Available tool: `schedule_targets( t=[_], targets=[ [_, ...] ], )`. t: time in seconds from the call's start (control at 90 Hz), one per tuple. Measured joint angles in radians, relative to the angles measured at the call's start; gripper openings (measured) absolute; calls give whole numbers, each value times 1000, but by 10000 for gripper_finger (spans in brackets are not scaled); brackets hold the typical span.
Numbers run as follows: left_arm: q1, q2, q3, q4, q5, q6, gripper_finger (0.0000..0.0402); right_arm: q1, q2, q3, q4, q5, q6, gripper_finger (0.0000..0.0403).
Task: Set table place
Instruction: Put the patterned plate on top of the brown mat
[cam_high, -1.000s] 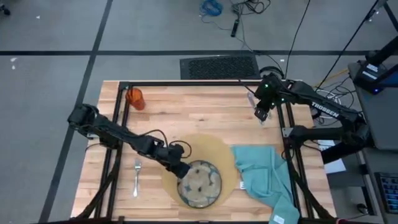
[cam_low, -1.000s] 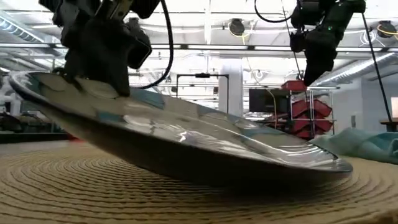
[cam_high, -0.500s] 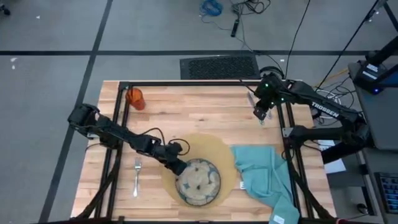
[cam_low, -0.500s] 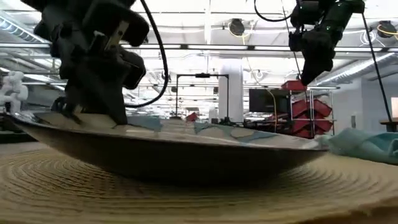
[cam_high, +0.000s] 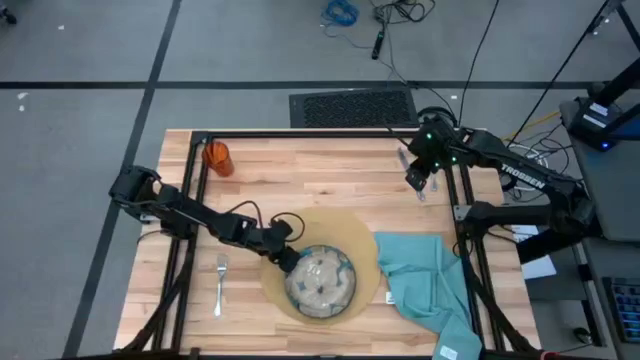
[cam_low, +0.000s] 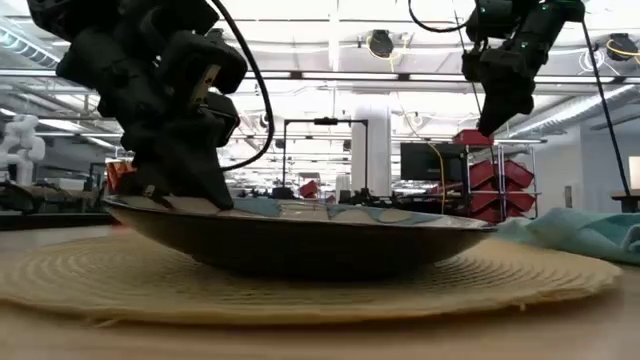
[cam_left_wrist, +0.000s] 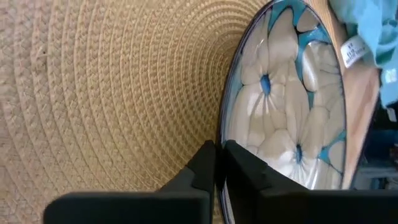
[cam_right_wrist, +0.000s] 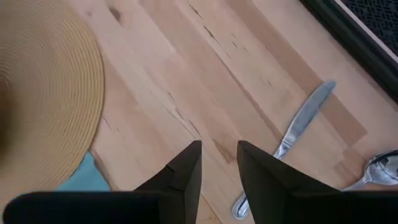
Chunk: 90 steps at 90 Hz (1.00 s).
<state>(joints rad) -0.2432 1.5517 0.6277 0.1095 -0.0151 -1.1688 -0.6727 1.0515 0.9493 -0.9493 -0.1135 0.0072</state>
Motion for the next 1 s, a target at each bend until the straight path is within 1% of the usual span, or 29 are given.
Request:
schedule_targets(
  t=[0.222, 0.333, 0.411, 0.578, 0.7, 0.789, 0.911, 1.0],
  targets=[
    [-8, 0, 0, 4, 2, 27, 116, 0, 0, 0, 0, 0, -5, 93],
    [-5, 0, 0, 15, 57, 9, 156, 0, 0, 0, 6, 0, -10, 93],
    [-4, -1, 0, 27, 82, 51, 172, 0, 0, 0, 13, 0, -19, 93],
    [4, -41, 23, 38, 140, 116, 180, 0, 0, 0, 19, 0, -50, 93],
    [29, -84, 34, 29, 151, 129, 180, 0, 0, 0, 19, 0, -53, 93],
    [44, -122, 34, -22, 154, 129, 180, 0, 0, 0, 19, 1, -53, 93],
    [59, -154, 34, -171, 154, 130, 180, 0, 0, 0, 18, 0, -48, 93],
    [62, -177, 33, -244, 111, 141, 180, 0, 0, 0, 17, 0, -48, 93]
  ],
)
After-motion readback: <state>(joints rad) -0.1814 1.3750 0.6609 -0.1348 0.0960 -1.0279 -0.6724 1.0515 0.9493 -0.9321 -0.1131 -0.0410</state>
